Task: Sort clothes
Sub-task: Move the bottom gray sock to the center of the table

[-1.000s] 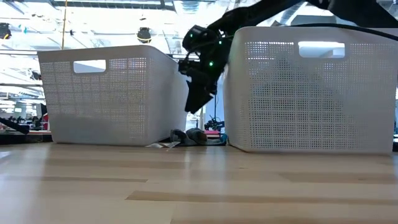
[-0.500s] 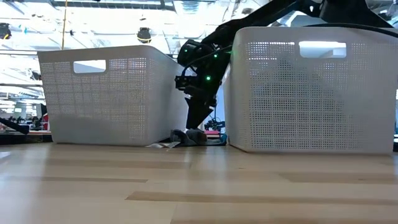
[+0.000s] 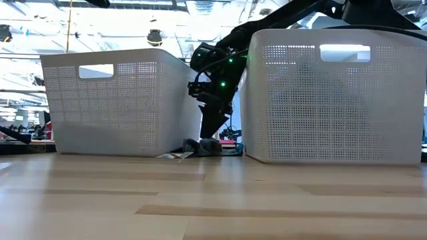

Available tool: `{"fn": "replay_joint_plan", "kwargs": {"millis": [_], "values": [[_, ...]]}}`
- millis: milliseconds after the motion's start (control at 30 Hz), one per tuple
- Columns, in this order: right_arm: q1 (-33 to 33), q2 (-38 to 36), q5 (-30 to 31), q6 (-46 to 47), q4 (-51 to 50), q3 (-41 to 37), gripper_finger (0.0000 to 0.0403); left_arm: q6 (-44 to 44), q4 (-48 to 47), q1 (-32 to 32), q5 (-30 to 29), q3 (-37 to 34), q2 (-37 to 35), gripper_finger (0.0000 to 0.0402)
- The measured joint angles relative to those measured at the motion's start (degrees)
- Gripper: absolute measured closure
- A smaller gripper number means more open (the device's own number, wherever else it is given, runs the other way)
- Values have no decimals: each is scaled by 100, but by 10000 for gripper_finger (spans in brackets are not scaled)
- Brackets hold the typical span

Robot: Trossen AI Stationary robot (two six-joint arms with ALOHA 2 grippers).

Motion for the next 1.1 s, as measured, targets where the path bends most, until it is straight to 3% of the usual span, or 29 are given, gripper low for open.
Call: {"fn": "replay_joint_plan", "kwargs": {"millis": [133,333,367,600,733,867,1100], "values": [[0,0,17,1,-124,-2,200,-15,0,0,0,0,0,374],[-31,4,17,-32,-527,-7,373,-23,0,0,0,0,0,374],[-31,4,17,-31,-591,-11,387,-22,0,0,0,0,0,374],[-28,7,13,42,-741,-6,400,-22,2,0,0,0,0,374],[33,37,16,103,-825,173,388,-20,2,0,0,0,0,374],[138,59,33,61,-822,487,348,0,2,0,0,0,0,374],[326,52,515,-93,-1138,1114,237,-5,0,0,0,0,0,374]]}}
